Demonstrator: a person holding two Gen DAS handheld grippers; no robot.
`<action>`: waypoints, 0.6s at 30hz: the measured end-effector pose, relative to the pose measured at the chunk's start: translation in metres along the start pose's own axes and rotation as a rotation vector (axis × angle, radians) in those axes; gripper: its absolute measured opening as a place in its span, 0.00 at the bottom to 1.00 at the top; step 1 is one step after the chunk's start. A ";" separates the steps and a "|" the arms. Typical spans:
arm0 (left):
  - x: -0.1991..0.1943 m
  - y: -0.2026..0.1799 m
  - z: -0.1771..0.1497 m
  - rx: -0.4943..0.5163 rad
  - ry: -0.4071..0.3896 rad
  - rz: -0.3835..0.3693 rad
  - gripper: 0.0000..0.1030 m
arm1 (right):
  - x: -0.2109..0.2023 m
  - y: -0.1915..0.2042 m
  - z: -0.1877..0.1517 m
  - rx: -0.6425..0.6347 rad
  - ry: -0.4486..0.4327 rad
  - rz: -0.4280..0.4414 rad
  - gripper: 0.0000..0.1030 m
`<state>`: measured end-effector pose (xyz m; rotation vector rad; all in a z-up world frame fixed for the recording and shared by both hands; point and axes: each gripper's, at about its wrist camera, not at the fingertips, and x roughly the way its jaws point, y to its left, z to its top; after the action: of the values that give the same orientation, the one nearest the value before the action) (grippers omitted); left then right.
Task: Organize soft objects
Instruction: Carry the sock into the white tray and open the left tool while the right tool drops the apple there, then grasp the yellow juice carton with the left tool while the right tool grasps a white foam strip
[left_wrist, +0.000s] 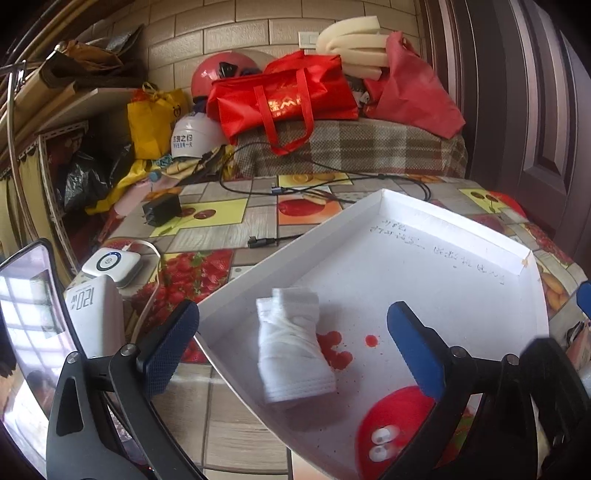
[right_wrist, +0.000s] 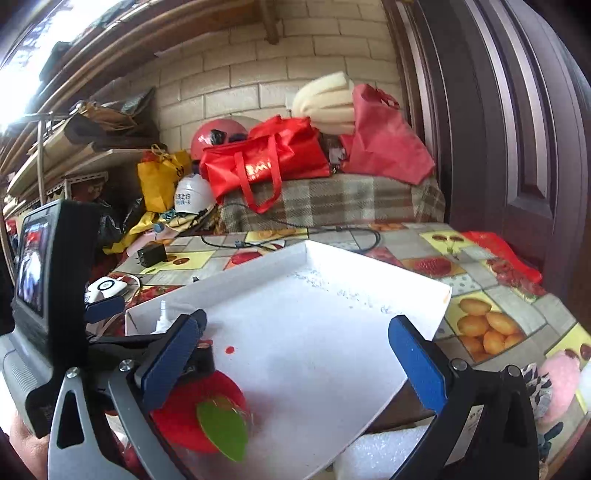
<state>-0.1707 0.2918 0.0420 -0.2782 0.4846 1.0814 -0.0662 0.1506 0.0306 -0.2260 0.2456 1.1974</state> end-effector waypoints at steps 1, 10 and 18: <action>-0.002 0.002 0.000 -0.009 -0.007 0.000 1.00 | -0.004 0.003 -0.001 -0.013 -0.016 -0.001 1.00; -0.032 0.011 -0.004 -0.052 -0.163 -0.050 1.00 | -0.029 0.000 -0.008 -0.023 -0.024 0.046 1.00; -0.052 0.002 -0.011 -0.011 -0.217 -0.098 1.00 | -0.057 -0.024 -0.016 0.028 -0.041 0.058 1.00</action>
<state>-0.1946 0.2481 0.0590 -0.1895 0.2686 1.0055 -0.0645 0.0871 0.0333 -0.1708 0.2343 1.2544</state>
